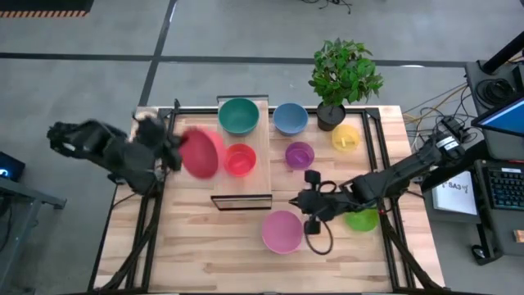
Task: Place and stack bowls onto a shelf
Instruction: Stack the orange bowl on top of the dark green bowl on the shelf
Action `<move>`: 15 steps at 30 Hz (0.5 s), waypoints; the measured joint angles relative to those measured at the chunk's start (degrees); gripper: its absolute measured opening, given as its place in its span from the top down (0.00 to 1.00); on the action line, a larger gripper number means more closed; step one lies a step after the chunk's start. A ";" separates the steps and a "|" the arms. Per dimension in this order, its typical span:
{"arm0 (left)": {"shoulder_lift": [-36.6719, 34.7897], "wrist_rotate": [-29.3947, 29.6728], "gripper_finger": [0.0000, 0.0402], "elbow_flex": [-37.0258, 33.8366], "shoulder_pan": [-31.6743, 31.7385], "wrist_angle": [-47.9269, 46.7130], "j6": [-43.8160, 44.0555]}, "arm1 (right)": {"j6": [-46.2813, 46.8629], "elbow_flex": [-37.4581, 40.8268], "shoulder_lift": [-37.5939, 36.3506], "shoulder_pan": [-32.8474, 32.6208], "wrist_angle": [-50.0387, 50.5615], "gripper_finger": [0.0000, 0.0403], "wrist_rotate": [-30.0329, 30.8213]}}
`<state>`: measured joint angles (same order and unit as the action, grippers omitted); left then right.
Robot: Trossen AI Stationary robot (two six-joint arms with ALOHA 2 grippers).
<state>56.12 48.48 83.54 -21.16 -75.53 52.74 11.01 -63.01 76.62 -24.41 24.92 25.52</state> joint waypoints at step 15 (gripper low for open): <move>13.36 -38.32 1.00 17.48 51.72 4.98 -32.88 | 5.66 14.60 -11.51 -2.86 -10.70 0.98 0.67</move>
<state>69.48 10.16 101.02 30.56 -70.54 19.86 16.67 -48.41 65.12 -27.27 14.22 26.19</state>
